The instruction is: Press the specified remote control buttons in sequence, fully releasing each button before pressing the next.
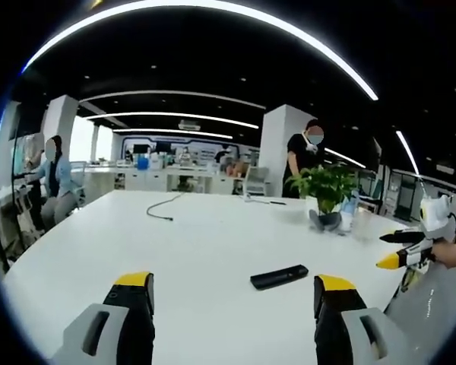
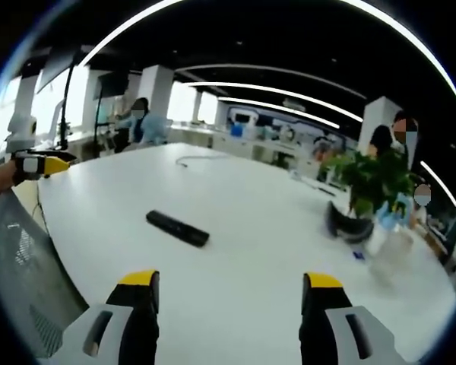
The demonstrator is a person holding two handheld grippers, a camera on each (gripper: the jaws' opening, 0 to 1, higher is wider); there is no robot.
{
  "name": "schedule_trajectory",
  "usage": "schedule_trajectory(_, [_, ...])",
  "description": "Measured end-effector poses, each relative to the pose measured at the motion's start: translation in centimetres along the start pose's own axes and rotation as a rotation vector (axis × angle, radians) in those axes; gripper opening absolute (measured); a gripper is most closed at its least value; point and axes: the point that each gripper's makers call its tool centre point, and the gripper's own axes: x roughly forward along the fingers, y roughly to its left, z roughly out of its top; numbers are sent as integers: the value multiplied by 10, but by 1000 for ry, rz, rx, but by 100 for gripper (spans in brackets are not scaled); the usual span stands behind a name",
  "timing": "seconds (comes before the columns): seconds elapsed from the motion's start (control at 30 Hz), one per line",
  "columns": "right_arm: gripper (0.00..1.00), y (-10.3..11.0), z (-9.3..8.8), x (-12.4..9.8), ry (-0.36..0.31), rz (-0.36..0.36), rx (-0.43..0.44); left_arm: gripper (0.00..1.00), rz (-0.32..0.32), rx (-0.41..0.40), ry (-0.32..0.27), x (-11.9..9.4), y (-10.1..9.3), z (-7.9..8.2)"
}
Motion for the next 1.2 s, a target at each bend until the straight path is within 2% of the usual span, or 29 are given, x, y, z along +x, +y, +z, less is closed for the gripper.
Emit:
schedule_trajectory(0.13, [75, -5, -2, 0, -8, -2, 47, 91, -17, -22, 47, 3, -2, -9])
schedule_trajectory(0.23, [75, -7, -2, 0, -14, 4, 70, 95, -54, -80, 76, 6, -6, -14])
schedule_trajectory(0.3, [75, -6, -3, 0, -15, 10, 77, 95, -83, -116, 128, 8, -11, -20])
schedule_trajectory(0.37, [75, -5, -3, 1, -15, 15, 80, 97, -105, -97, 163, 11, -15, -24])
schedule_trajectory(0.5, [74, -5, -2, 0, -21, 21, 82, 99, -160, 13, 236, 20, -27, -32])
schedule_trajectory(0.6, [74, -6, -2, 0, -27, 25, 97, 99, -190, 63, 262, 26, -36, -33])
schedule_trajectory(0.83, [73, 1, 0, 1, -30, 54, 84, 99, -264, 33, 289, 47, -56, -32])
schedule_trajectory(1.0, [71, 0, 1, 0, -39, 55, 99, 100, -312, 57, 353, 57, -65, -39])
schedule_trajectory(1.2, [70, -6, 3, -2, -59, 38, 141, 100, -379, 93, 392, 70, -79, -42])
